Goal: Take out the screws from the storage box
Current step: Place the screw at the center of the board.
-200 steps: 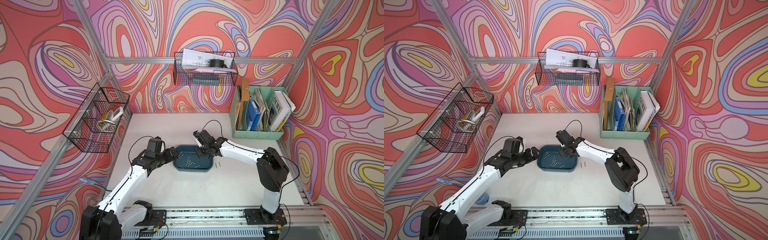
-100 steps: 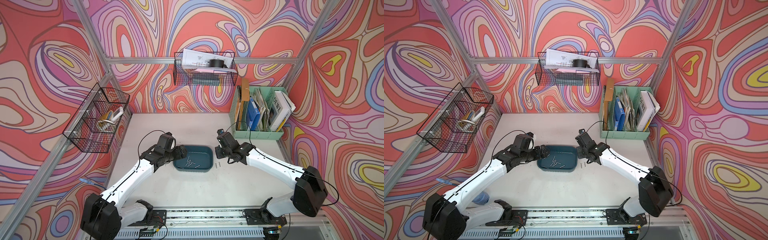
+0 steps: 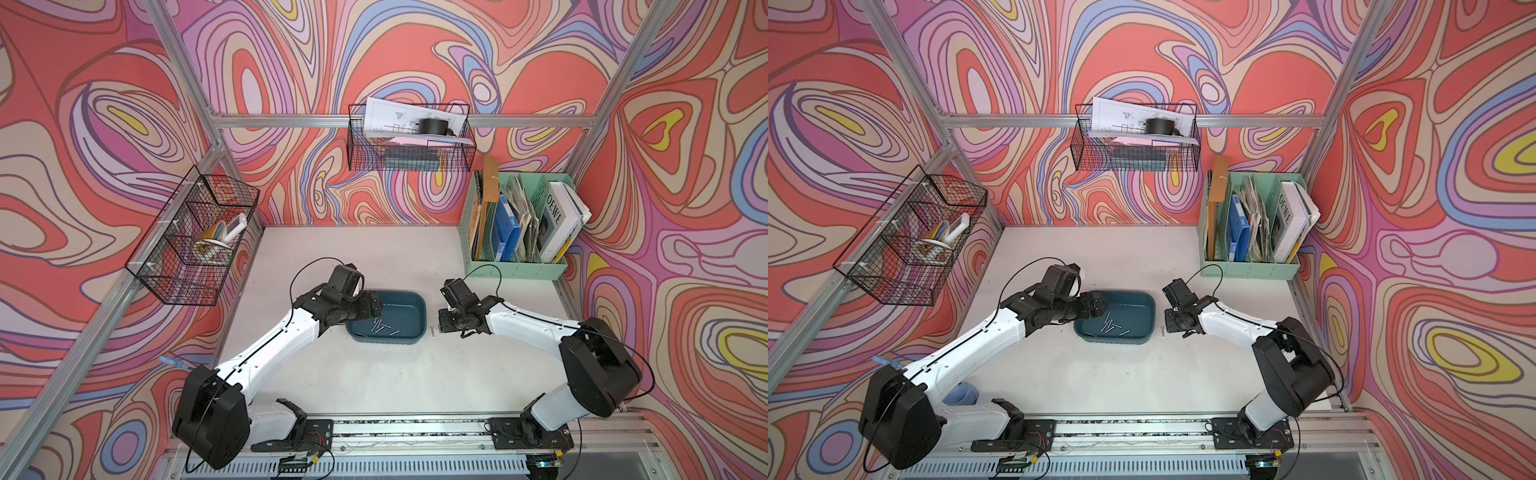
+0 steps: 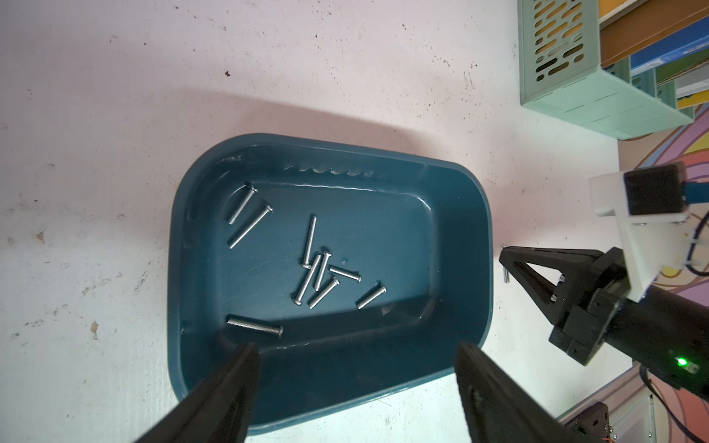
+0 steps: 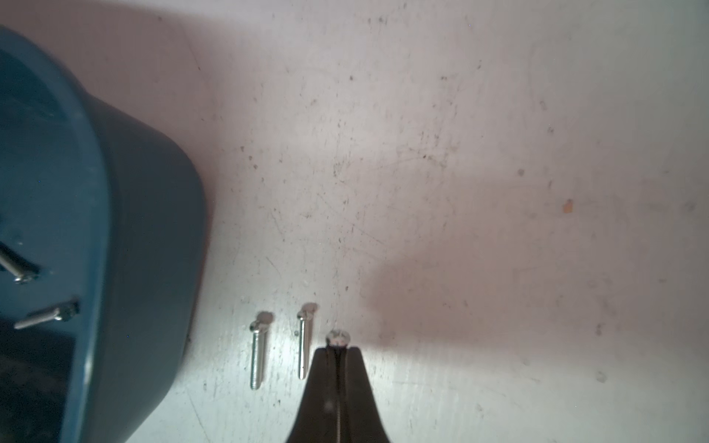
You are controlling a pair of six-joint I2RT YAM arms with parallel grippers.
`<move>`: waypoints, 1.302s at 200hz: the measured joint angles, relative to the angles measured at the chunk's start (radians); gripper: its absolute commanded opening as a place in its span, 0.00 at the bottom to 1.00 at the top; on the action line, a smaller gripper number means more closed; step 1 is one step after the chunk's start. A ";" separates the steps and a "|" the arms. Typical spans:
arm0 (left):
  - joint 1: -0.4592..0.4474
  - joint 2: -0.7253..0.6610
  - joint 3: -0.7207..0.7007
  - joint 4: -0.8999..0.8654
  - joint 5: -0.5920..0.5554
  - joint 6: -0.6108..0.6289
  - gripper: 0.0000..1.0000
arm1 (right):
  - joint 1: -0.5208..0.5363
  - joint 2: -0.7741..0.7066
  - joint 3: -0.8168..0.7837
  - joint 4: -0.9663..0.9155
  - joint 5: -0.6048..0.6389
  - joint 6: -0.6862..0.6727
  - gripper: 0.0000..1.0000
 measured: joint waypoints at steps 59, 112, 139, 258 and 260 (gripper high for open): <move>-0.004 0.046 0.020 -0.029 0.000 0.007 0.80 | -0.008 0.048 -0.022 0.042 -0.023 0.026 0.00; -0.007 0.051 0.032 -0.045 -0.004 0.016 0.79 | -0.013 0.061 -0.024 0.052 -0.025 0.042 0.08; -0.007 0.055 0.032 -0.052 -0.005 0.021 0.78 | -0.013 0.063 -0.023 0.052 -0.027 0.048 0.12; -0.013 0.020 0.054 -0.066 -0.118 0.027 0.78 | -0.014 -0.106 0.206 -0.070 -0.061 0.049 0.32; -0.013 0.016 0.052 -0.066 -0.122 0.026 0.78 | -0.013 -0.107 0.212 -0.070 -0.061 0.049 0.32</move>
